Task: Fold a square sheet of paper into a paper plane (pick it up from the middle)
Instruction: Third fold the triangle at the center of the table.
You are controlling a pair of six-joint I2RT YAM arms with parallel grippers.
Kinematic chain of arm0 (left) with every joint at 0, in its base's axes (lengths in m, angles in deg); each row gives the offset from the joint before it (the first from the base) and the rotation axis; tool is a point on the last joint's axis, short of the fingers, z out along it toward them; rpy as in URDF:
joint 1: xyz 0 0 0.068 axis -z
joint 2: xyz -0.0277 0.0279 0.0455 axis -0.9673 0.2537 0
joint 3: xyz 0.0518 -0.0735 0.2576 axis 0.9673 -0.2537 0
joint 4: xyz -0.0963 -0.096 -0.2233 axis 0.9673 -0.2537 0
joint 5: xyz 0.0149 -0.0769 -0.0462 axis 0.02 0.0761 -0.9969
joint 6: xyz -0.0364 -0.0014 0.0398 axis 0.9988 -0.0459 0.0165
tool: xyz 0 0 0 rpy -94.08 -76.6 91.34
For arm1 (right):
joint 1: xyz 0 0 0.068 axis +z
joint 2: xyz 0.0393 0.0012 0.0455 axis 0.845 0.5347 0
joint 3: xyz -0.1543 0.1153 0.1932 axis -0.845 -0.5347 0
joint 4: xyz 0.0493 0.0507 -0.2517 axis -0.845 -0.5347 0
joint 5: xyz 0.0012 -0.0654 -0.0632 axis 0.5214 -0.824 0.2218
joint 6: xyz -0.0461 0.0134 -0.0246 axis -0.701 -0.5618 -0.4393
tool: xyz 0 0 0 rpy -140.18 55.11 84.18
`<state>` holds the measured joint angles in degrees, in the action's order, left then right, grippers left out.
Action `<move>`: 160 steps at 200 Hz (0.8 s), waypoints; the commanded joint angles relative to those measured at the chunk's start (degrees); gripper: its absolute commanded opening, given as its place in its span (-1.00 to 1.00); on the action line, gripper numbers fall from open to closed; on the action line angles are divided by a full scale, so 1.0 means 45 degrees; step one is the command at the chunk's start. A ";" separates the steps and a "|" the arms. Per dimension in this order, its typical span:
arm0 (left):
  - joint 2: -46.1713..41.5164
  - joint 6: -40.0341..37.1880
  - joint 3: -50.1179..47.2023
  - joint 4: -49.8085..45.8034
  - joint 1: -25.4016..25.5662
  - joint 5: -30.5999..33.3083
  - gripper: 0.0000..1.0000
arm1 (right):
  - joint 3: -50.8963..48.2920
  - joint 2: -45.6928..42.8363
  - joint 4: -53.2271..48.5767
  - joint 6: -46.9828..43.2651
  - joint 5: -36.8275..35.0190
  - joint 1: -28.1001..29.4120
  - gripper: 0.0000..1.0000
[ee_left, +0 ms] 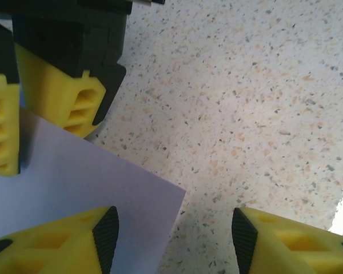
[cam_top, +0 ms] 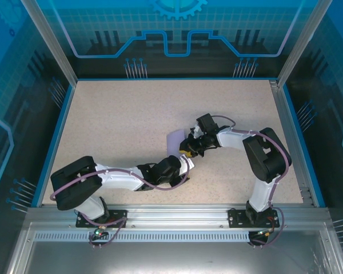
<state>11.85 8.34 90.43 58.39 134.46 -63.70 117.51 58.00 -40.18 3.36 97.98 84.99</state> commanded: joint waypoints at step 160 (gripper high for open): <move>0.0436 -0.0819 -0.0114 0.1202 0.0273 0.1975 -0.05 | 0.0090 0.0062 -0.0224 -0.0035 -0.0049 -0.0151 -0.60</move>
<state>14.50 5.15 89.97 60.57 135.27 -58.96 117.51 58.00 -40.18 3.38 97.92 84.99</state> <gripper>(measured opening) 0.504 0.198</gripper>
